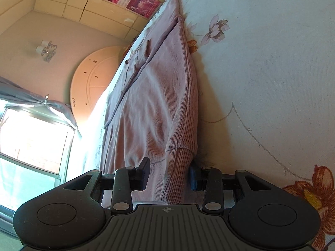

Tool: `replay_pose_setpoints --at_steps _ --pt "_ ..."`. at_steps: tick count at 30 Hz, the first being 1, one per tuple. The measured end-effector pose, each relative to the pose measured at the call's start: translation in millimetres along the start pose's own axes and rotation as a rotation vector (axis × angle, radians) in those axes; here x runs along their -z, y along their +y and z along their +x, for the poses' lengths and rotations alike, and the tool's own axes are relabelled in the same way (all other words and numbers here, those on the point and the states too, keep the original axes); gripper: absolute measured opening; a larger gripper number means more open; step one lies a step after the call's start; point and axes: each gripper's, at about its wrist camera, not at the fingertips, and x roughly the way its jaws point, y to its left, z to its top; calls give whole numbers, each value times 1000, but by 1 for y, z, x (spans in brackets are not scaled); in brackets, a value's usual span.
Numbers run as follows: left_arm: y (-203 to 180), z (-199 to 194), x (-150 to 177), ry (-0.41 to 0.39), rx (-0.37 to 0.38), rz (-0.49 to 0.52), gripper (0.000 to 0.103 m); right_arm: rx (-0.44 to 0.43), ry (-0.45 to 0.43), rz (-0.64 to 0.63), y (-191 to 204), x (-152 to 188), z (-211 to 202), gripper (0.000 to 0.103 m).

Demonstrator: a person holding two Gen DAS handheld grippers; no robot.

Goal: Fold small clothes
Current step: 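Close the left tool on the ribbed hem while the right tool closes beside it, then hold the pink hem firmly in both tools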

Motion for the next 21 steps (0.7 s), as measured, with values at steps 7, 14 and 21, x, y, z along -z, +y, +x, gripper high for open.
replay_pose_setpoints --at_steps 7,14,21 --pt "-23 -27 1 -144 1 103 5 18 -80 -135 33 -6 -18 7" --pt "9 -12 12 -93 -101 9 6 75 -37 -174 19 6 -14 7" --pt "24 -13 12 -106 -42 -62 9 61 -78 -39 3 7 -9 21"
